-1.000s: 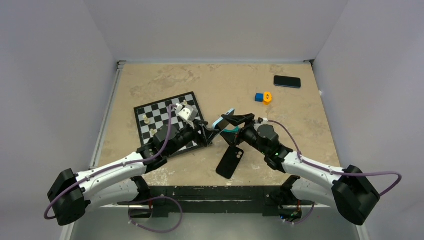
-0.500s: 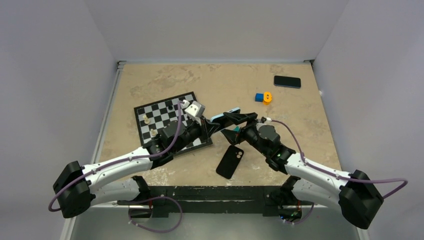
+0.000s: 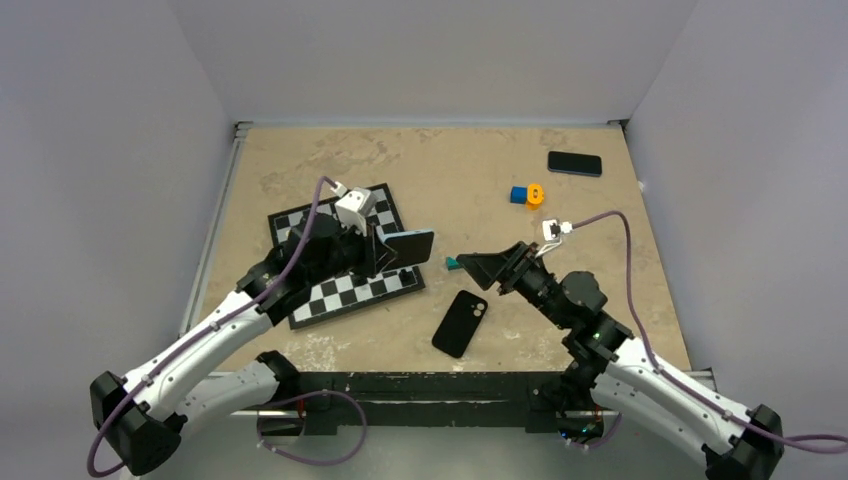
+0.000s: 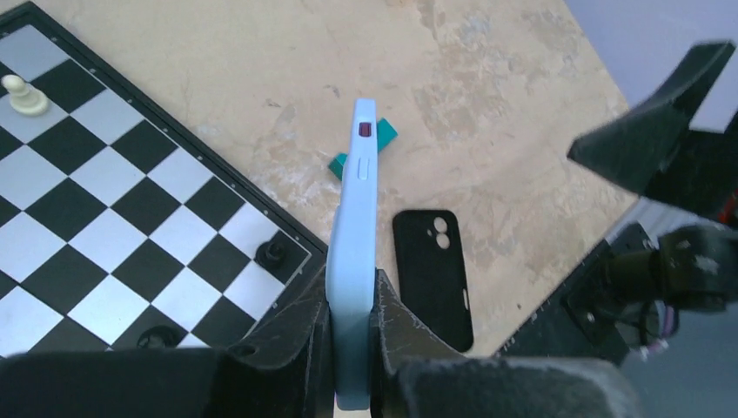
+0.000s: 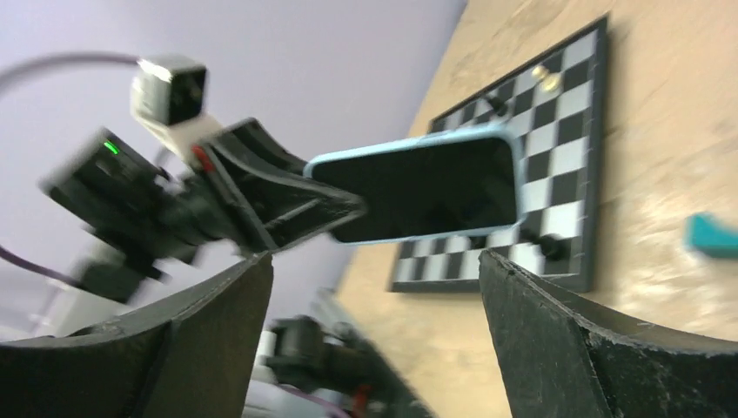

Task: Take the phone out of the phone case
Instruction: Adjust the phone, then remove the phone case from the phone.

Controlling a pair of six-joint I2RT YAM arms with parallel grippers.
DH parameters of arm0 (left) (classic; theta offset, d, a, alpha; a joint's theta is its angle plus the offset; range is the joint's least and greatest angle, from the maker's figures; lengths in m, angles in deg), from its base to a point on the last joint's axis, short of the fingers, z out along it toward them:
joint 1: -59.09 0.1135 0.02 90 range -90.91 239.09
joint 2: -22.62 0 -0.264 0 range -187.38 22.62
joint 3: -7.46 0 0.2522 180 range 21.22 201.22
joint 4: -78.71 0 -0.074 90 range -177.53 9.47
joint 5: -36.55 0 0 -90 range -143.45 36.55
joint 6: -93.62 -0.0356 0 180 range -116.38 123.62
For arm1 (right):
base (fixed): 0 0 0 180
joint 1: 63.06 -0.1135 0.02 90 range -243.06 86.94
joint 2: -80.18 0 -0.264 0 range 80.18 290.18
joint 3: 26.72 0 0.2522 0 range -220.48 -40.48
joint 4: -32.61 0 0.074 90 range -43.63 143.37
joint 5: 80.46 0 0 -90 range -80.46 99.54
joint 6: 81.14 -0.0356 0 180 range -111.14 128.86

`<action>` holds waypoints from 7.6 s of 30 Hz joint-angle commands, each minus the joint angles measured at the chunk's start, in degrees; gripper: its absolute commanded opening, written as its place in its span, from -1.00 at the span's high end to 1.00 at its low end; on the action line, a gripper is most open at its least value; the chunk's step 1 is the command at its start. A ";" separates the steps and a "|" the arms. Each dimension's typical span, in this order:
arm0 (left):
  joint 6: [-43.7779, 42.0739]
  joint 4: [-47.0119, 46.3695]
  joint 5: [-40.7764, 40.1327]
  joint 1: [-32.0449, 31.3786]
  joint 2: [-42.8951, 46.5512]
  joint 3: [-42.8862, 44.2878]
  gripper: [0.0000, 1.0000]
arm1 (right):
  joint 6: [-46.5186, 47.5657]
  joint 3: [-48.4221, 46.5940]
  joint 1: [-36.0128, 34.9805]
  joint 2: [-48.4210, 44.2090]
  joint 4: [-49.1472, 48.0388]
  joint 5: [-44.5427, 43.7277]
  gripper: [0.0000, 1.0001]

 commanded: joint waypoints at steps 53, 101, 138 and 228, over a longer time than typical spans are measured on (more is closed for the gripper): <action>15.72 -2.74 24.27 2.13 2.66 12.05 0.10 | 6.75 -12.59 1.10 21.13 -33.42 42.92 1.00; 32.84 -15.59 59.30 12.25 -6.34 18.01 1.00 | 31.62 -16.13 2.74 19.93 -25.82 70.09 1.00; 32.26 -15.19 50.53 12.00 0.16 17.58 1.00 | 26.81 -17.73 1.60 13.00 -11.20 59.05 0.02; 47.83 -34.95 40.17 11.95 2.84 6.93 1.00 | 15.85 -23.21 -2.58 28.11 -34.79 56.22 0.31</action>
